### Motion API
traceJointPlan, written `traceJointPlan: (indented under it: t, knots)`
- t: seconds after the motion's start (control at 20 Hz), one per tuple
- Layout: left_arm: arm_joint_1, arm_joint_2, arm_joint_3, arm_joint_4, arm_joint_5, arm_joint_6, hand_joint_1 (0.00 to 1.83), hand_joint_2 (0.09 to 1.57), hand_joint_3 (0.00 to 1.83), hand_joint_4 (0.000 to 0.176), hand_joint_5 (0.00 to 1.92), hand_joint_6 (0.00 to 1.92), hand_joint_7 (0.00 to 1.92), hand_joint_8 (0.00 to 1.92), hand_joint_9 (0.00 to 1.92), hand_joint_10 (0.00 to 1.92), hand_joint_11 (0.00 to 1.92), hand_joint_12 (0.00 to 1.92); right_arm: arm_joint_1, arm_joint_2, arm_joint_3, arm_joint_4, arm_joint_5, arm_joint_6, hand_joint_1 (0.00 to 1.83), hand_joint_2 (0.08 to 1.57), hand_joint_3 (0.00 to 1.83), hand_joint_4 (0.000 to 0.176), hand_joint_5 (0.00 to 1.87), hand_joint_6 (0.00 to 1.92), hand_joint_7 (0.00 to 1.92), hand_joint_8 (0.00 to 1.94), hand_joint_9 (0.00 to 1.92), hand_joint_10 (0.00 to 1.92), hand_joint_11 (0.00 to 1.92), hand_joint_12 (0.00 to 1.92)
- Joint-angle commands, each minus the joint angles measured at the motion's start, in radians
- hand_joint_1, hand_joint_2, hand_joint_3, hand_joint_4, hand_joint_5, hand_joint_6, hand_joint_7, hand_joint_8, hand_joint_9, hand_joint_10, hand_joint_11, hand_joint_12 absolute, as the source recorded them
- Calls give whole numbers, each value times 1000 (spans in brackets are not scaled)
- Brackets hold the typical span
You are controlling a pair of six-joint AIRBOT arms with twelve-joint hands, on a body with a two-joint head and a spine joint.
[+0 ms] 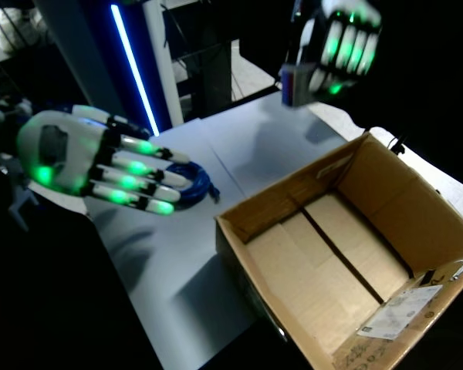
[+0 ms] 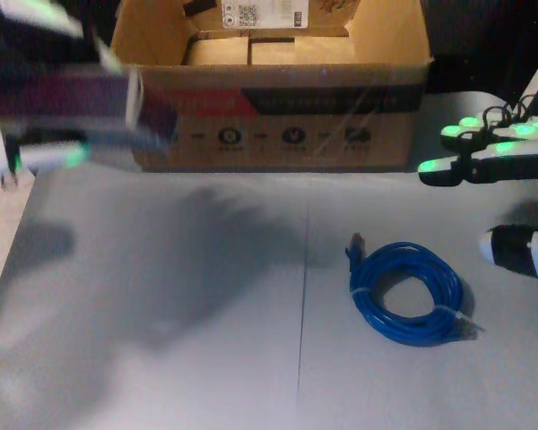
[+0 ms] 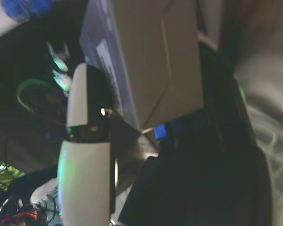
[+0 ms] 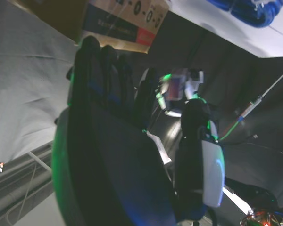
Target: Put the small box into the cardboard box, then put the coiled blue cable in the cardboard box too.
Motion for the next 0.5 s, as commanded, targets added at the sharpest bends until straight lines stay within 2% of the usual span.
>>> traceJointPlan:
  t: [0.0, 0.05, 0.1, 0.15, 0.2, 0.25, 0.3, 0.35, 0.4, 0.45]
  knots:
    - [-38, -17, 19, -46, -107, 2, 1266, 1083, 0, 0, 1213, 442, 945, 1227, 850, 694, 572, 1465, 10, 1, 5, 14, 118, 5, 428, 1358, 2, 116, 538, 3, 246, 5, 179, 6, 0, 342]
    - [-96, -49, 55, -54, -68, 2, 1254, 1066, 3, 0, 1170, 551, 1022, 1075, 858, 679, 580, 1453, 10, 0, 7, 14, 118, 5, 417, 1364, 4, 110, 556, 9, 261, 8, 189, 8, 0, 347]
    - [-137, -76, 83, -55, -32, 2, 1258, 1084, 5, 0, 1127, 586, 985, 1175, 860, 674, 581, 1451, 10, -2, 9, 14, 118, 5, 415, 1373, 4, 100, 552, 2, 244, 1, 165, 1, 0, 309]
    - [-188, -104, 114, -54, 28, 2, 1266, 1083, 0, 0, 1211, 446, 947, 1225, 856, 679, 572, 1464, 10, -5, 11, 14, 118, 5, 406, 1384, 4, 106, 526, 0, 219, 0, 144, 0, 0, 279]
    - [-258, -146, 156, -43, 102, 1, 1254, 1073, 0, 0, 1161, 563, 1009, 1100, 858, 678, 576, 1459, 10, -8, 14, 14, 118, 5, 403, 1388, 3, 106, 503, 0, 202, 1, 124, 1, 0, 231]
    - [-303, -171, 183, -28, 153, 1, 1264, 1082, 0, 0, 1203, 463, 951, 1216, 857, 679, 576, 1460, 10, -10, 16, 14, 118, 5, 453, 1381, 0, 98, 501, 1, 202, 2, 116, 1, 0, 198]
    - [-370, -205, 217, -1, 221, 1, 1233, 1096, 0, 0, 1103, 691, 959, 1113, 900, 665, 561, 1431, 10, -15, 20, 13, 118, 5, 498, 1371, 0, 95, 499, 1, 213, 3, 125, 4, 0, 201]
    - [-436, -252, 258, 31, 285, 1, 1241, 1081, 0, 0, 1117, 632, 1020, 1045, 1038, 735, 772, 1525, 10, -21, 26, 10, 118, 5, 511, 1368, 0, 115, 481, 0, 198, 0, 105, 0, 0, 188]
    - [-461, -283, 281, 34, 319, 1, 1233, 1096, 0, 0, 1102, 661, 969, 1121, 937, 868, 683, 1606, 10, -30, 34, 6, 118, 5, 511, 1368, 0, 125, 479, 0, 194, 0, 101, 0, 0, 184]
    - [-479, -314, 311, 33, 345, 1, 1249, 1104, 1, 0, 1069, 642, 973, 1197, 864, 1141, 646, 1709, 10, -41, 41, 1, 118, 6, 507, 1371, 0, 135, 472, 2, 187, 1, 88, 2, 0, 133]
